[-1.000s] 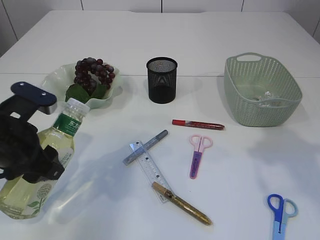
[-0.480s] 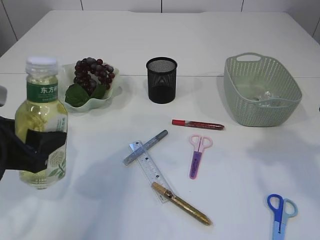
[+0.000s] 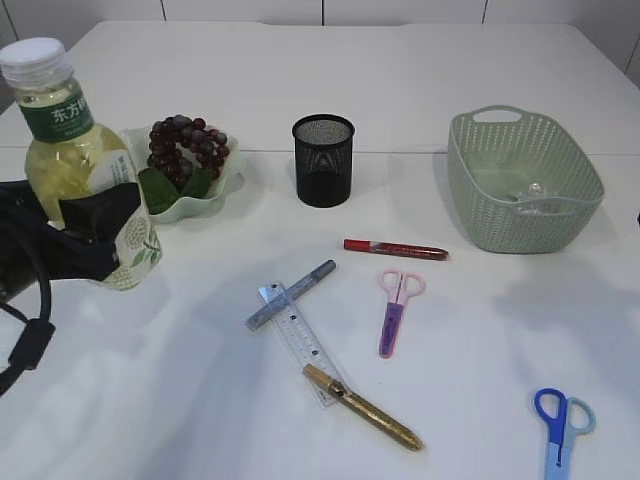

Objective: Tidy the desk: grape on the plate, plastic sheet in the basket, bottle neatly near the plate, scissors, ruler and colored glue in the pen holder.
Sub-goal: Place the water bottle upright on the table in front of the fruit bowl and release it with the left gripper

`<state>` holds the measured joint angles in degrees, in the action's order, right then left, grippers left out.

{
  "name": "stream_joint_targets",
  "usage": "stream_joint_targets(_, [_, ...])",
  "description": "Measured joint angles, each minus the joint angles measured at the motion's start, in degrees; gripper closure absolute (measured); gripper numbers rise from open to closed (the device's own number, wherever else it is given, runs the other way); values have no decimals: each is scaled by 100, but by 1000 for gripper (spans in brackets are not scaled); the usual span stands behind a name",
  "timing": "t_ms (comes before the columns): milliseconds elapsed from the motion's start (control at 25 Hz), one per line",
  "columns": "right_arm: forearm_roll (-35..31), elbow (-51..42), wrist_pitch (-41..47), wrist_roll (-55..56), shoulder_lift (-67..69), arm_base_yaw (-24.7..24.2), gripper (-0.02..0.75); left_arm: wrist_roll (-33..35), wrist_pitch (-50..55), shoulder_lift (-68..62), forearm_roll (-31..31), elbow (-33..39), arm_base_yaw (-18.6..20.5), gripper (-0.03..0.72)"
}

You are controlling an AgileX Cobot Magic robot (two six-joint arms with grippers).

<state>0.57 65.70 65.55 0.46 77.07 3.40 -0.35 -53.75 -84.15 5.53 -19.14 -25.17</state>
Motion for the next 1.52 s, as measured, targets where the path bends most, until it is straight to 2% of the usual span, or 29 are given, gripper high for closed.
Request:
stream_joint_targets(160, [-9, 0, 9, 0, 0, 0, 195, 0, -670, -667, -36, 0, 0, 243])
stream_joint_targets(560, [-9, 0, 9, 0, 0, 0, 195, 0, -720, -1925, -70, -654, 0, 243])
stream_joint_targets(960, [-9, 0, 9, 0, 0, 0, 197, -117, -720, -3041, -586, -1518, 541, 243])
stream_joint_targets(1360, [-9, 0, 9, 0, 0, 0, 196, -284, -1140, -3624, -677, -1925, 588, 242])
stream_joint_targets(1520, [-9, 0, 9, 0, 0, 0, 196, -284, -1153, -3637, -677, -1935, 588, 179])
